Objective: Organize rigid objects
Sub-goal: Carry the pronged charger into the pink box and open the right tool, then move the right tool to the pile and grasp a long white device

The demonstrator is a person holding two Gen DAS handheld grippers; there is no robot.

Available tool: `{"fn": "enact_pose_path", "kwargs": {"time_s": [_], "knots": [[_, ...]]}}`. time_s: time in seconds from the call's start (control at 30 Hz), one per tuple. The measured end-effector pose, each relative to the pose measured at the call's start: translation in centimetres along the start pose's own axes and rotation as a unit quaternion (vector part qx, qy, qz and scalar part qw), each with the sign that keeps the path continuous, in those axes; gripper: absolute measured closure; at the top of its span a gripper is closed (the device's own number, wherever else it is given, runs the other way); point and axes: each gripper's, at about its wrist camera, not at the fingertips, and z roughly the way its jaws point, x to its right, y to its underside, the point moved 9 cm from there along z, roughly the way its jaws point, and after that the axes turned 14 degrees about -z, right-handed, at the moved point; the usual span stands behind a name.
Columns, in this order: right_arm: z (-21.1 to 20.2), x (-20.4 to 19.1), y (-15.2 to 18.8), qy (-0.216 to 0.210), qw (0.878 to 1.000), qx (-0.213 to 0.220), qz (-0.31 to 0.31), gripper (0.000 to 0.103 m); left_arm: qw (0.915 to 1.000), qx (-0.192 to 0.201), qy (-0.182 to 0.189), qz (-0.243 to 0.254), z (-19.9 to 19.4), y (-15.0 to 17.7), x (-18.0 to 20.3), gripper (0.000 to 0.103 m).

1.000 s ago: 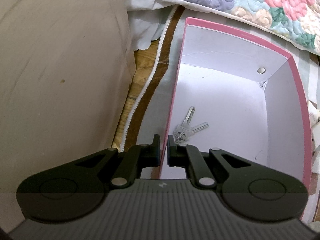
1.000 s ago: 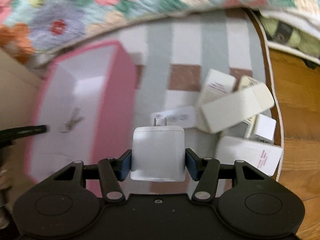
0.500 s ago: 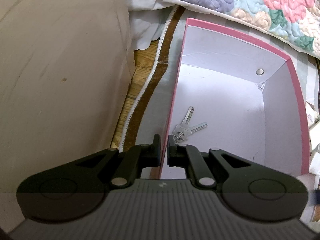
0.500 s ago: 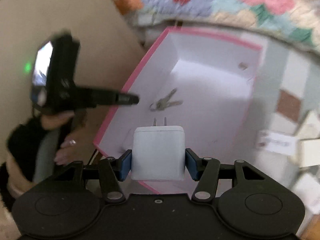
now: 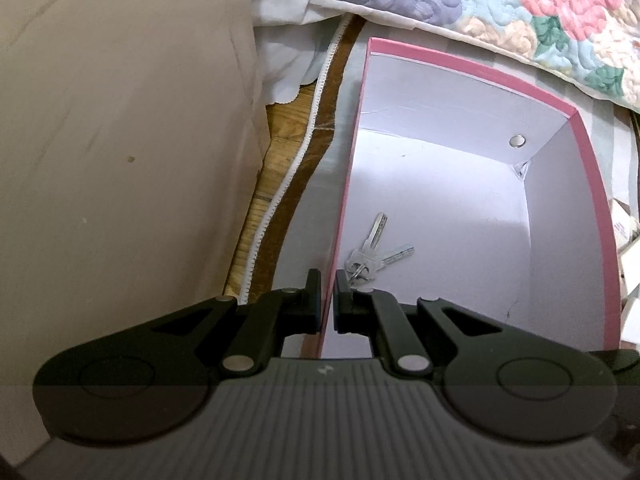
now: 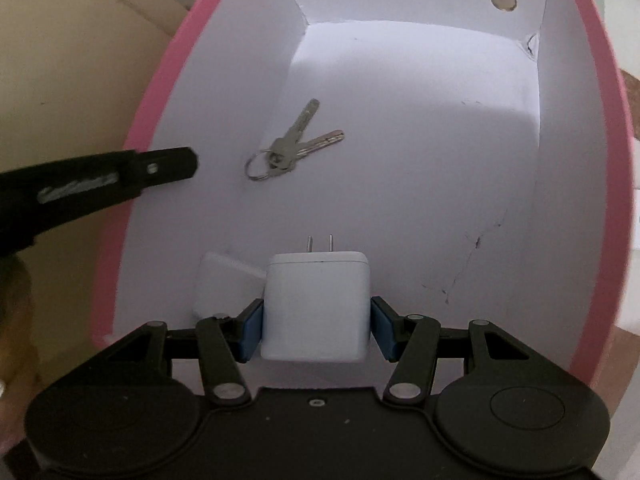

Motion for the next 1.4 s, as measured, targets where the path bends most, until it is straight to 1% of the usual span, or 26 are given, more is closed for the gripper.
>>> {"fn": "enact_pose_path", "kwargs": {"time_s": [0.17,0.27,0.4,0.47,0.6,0.7,0.77,0.8,0.83,0.87,0.9,0.93,1.03,1.07,1.13,1.2,1.27,1.33,1.4], "knots": [[0.8,0.7,0.1,-0.021,0.999,-0.014,0.044,0.040,1.0000,-0.001,0.003,-0.004,0.0,0.0,0.0,0.098],[0.6,0.9,0.2,-0.029,0.998,-0.014,0.051,0.038,1.0000,-0.002,0.003,-0.003,0.0,0.0,0.0,0.098],[0.3,0.8,0.3,-0.014,0.999,-0.011,0.044,0.045,1.0000,-0.002,0.005,-0.005,-0.1,0.0,-0.1,0.098],[-0.1,0.7,0.3,-0.007,0.999,-0.008,0.053,0.047,1.0000,-0.001,0.005,-0.005,-0.1,0.1,-0.1,0.098],[-0.6,0.8,0.0,0.003,0.998,0.006,0.063,0.054,1.0000,-0.001,0.004,-0.004,-0.1,0.1,-0.1,0.098],[-1.1,0.4,0.1,0.014,0.999,0.008,0.035,0.056,1.0000,0.000,0.004,-0.003,-0.1,0.1,-0.1,0.098],[-1.3,0.0,0.2,0.028,1.000,0.001,0.008,0.056,1.0000,0.000,0.004,-0.003,-0.1,0.1,-0.1,0.098],[-1.6,0.0,0.2,0.042,0.999,-0.001,-0.008,0.056,1.0000,0.000,0.003,-0.003,-0.1,0.1,-0.1,0.098],[-2.0,0.0,0.2,0.070,0.997,0.000,-0.029,0.056,1.0000,0.000,0.003,-0.003,-0.1,0.1,-0.1,0.098],[-2.8,0.0,0.2,0.089,0.995,0.007,-0.051,0.056,1.0000,0.000,0.003,-0.003,-0.1,0.1,-0.1,0.098],[-3.4,0.0,0.2,0.097,0.993,0.014,-0.065,0.055,1.0000,0.000,0.003,-0.003,-0.1,0.1,-0.1,0.098],[-4.0,-0.1,0.2,0.095,0.993,0.021,-0.069,0.055,1.0000,-0.001,0.003,-0.004,-0.1,0.1,-0.1,0.098],[-6.5,-1.1,0.3,0.041,0.995,0.054,-0.074,0.055,1.0000,-0.001,0.001,-0.006,-0.1,0.1,-0.1,0.098],[-7.7,-1.7,0.4,0.023,0.994,0.072,-0.085,0.055,1.0000,-0.001,0.000,-0.005,-0.2,0.1,-0.1,0.098],[-9.7,-2.4,0.5,-0.002,0.989,0.092,-0.113,0.055,1.0000,0.001,-0.001,-0.004,-0.2,0.1,-0.1,0.098],[-12.0,-2.6,0.3,-0.007,0.985,0.108,-0.134,0.055,1.0000,0.002,-0.003,-0.002,-0.2,0.2,0.0,0.097],[-14.4,-1.9,0.1,-0.005,0.982,0.127,-0.138,0.055,1.0000,0.004,-0.006,0.000,-0.2,0.2,0.1,0.097],[-16.5,-0.6,0.1,-0.010,0.983,0.141,-0.119,0.055,0.9999,0.006,-0.008,0.002,-0.2,0.2,0.1,0.097],[-18.3,1.2,0.4,-0.015,0.985,0.150,-0.085,0.055,0.9999,0.006,-0.009,0.001,-0.2,0.2,0.1,0.097]]}}
